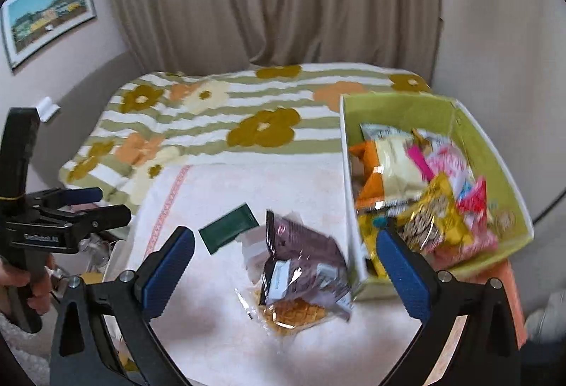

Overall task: Organize snacks
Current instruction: 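Move both tools back over the remaining snacks on the table, then grasp the dark green packet with the left tool while the right tool grasps the brown wafer bag, then carry both items over the cardboard box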

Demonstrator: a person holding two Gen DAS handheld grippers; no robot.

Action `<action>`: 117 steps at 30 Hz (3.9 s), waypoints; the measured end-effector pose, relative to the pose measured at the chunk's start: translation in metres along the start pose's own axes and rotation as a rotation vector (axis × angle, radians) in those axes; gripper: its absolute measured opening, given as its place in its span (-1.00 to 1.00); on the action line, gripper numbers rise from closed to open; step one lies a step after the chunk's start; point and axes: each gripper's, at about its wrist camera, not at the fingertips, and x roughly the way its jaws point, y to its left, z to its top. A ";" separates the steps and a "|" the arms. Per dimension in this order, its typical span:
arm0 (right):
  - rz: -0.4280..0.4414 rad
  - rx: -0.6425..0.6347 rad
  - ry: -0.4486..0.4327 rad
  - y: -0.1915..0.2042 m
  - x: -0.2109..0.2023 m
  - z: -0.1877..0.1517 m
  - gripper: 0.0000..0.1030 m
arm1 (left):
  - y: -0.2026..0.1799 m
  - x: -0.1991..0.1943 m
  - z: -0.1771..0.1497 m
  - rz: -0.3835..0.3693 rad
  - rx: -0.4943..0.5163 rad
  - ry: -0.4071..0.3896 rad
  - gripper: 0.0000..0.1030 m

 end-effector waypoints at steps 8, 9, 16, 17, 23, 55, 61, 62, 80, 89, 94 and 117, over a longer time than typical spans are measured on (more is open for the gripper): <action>-0.166 -0.004 0.042 0.023 0.036 -0.023 0.98 | 0.017 0.034 0.003 -0.056 0.070 0.072 0.96; -0.198 -0.028 0.042 0.026 0.042 -0.024 0.98 | 0.019 0.040 0.003 -0.056 0.078 0.077 0.96; -0.332 -0.150 0.051 0.033 0.078 -0.035 0.79 | 0.020 0.091 0.002 -0.042 0.157 0.118 0.95; -0.346 -0.164 0.052 0.033 0.083 -0.037 0.74 | 0.020 0.100 0.002 -0.038 0.171 0.129 0.94; -0.434 -0.249 0.042 0.036 0.108 -0.042 0.73 | 0.009 0.147 0.005 -0.041 0.252 0.185 0.80; -0.402 -0.217 0.023 0.034 0.112 -0.035 0.15 | -0.027 0.204 0.012 -0.020 0.459 0.273 0.16; -0.386 -0.215 0.016 0.035 0.109 -0.036 0.14 | -0.038 0.202 0.011 -0.029 0.515 0.277 -0.20; -0.384 -0.216 0.015 0.035 0.108 -0.036 0.14 | -0.037 0.202 0.011 -0.031 0.510 0.280 -0.20; -0.361 -0.269 -0.096 0.054 0.055 -0.019 0.13 | -0.028 0.130 0.023 -0.026 0.383 0.184 -0.21; -0.275 -0.250 -0.176 0.046 0.012 0.009 0.12 | -0.047 0.069 0.040 -0.026 0.344 0.075 -0.21; -0.187 -0.181 -0.201 0.016 -0.013 0.025 0.12 | -0.074 0.039 0.056 0.008 0.302 0.004 -0.21; -0.033 -0.159 -0.194 -0.197 -0.042 0.101 0.11 | -0.259 0.076 0.139 -0.062 0.097 -0.092 -0.21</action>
